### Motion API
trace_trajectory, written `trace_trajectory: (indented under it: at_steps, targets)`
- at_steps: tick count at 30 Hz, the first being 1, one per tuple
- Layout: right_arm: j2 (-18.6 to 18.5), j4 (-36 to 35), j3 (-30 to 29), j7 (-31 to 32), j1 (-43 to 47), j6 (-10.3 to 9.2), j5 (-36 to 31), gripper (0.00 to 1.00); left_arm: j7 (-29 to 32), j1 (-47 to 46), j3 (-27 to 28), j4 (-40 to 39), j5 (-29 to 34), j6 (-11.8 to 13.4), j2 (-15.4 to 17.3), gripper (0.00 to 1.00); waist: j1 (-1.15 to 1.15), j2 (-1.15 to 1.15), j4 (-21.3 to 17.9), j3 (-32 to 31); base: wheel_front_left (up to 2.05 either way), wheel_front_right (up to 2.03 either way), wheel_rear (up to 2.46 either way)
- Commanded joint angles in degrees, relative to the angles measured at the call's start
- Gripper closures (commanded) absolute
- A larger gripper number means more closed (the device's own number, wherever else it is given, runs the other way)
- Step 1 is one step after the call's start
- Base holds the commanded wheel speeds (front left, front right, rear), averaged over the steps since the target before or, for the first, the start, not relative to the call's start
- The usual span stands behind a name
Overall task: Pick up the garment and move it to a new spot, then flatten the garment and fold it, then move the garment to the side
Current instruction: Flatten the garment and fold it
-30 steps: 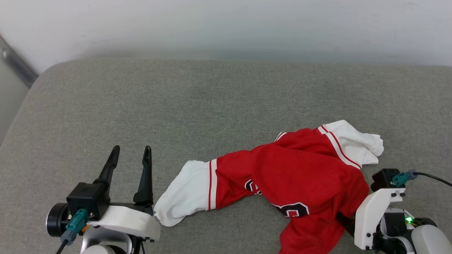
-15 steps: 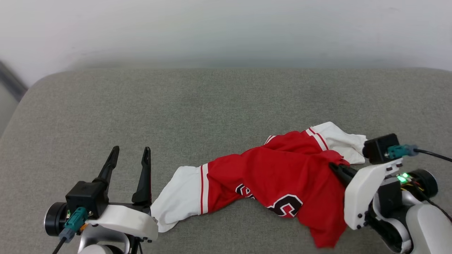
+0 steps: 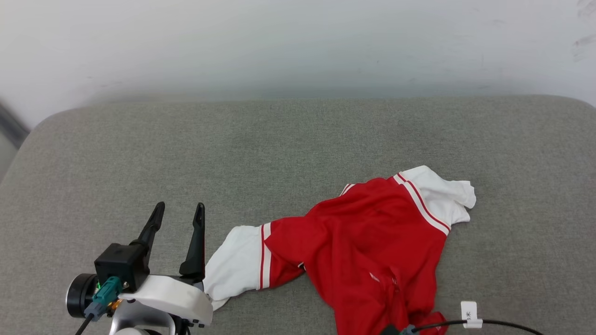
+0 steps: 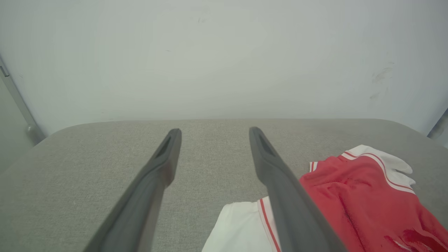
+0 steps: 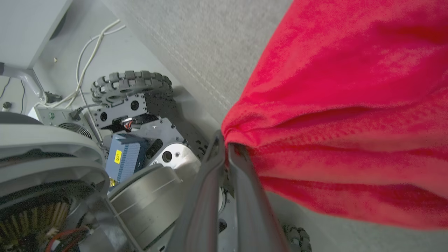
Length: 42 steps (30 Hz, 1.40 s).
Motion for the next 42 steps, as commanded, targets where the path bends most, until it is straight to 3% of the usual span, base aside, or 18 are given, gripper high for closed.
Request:
trace_trajectory:
  at_steps: [1, 6, 7, 8, 9, 18, 22, 26, 29, 34, 42]
  targets:
    - [-0.86, 2.20, 0.72, 0.33, 0.81, -0.02, -0.01, 1.00, 0.05, 0.42, 0.00, 0.38, -0.20, -0.15, -0.13, 0.00, 0.00, 0.00, 0.08, -0.14, 0.00, 0.00, 0.00]
    - [0.23, 9.06, 0.16, -1.93, 2.58, -0.02, 1.46, 1.00, -0.08, 0.82, -0.29, 1.36, -0.62, -0.36, -0.31, 0.00, 0.00, 0.00, 0.35, -0.49, 0.00, 0.00, 0.00]
    - [0.63, 9.56, -0.14, -3.14, 2.59, -0.02, 1.44, 0.77, -0.13, 0.84, -0.30, 1.40, -0.71, -0.37, -0.29, 0.00, 0.00, 0.00, 0.37, -0.54, 0.00, 0.00, 0.00]
    - [1.17, 9.64, -0.96, -5.00, 2.49, -0.02, 1.45, 0.25, -0.13, 0.96, -0.29, 1.58, -0.79, -0.30, -0.23, 0.00, 0.00, 0.00, 0.38, -0.62, 0.00, 0.00, 0.00]
    - [1.42, 9.42, -1.57, -6.89, 2.27, -0.02, 0.93, 0.00, -0.13, 1.14, -0.29, 1.70, -0.83, -0.25, -0.17, 0.00, 0.00, 0.00, 0.37, -0.78, 0.00, 0.00, 0.00]
    - [3.06, -1.71, -7.41, -20.60, 5.27, -0.02, -2.88, 0.00, -0.44, 3.31, 0.59, 2.64, -1.52, 0.56, 0.73, 0.00, 0.00, 0.00, -0.77, -3.03, 0.00, 0.00, 0.00]
    - [5.96, -7.14, -13.06, -26.77, 6.81, -0.02, -5.17, 0.00, -0.61, 4.15, 1.16, 2.66, -1.93, 1.14, 1.08, 0.00, 0.00, 0.00, -1.54, -3.56, 0.00, 0.00, 0.00]
    - [8.38, -7.61, -18.81, -29.61, 7.25, -0.02, -7.66, 0.00, -0.39, 4.24, 1.30, 2.28, -1.94, 1.59, 1.25, 0.00, 0.00, 0.00, -1.87, -3.81, 0.00, 0.00, 0.00]
    - [11.52, -4.90, -27.94, -31.68, 5.27, -0.02, -9.68, 0.00, -0.23, 3.86, 1.18, 1.78, -1.59, 1.92, 1.32, 0.00, 0.00, 0.00, -1.79, -3.68, 0.00, 0.00, 0.00]
    - [11.92, -0.20, -36.55, -31.97, 1.76, -0.02, -10.04, 0.00, -0.39, 3.15, 1.12, 1.47, -1.37, 1.84, 1.40, 0.00, 0.00, 0.00, -1.24, -2.88, 0.00, 0.00, 0.00]
    - [7.33, 14.54, -45.63, -23.89, -10.26, -0.02, -5.19, 0.00, -1.43, 0.51, 0.94, 1.18, -0.99, 1.34, 0.65, 0.00, 0.00, 0.00, 0.88, 1.90, 0.00, 0.00, 0.00]
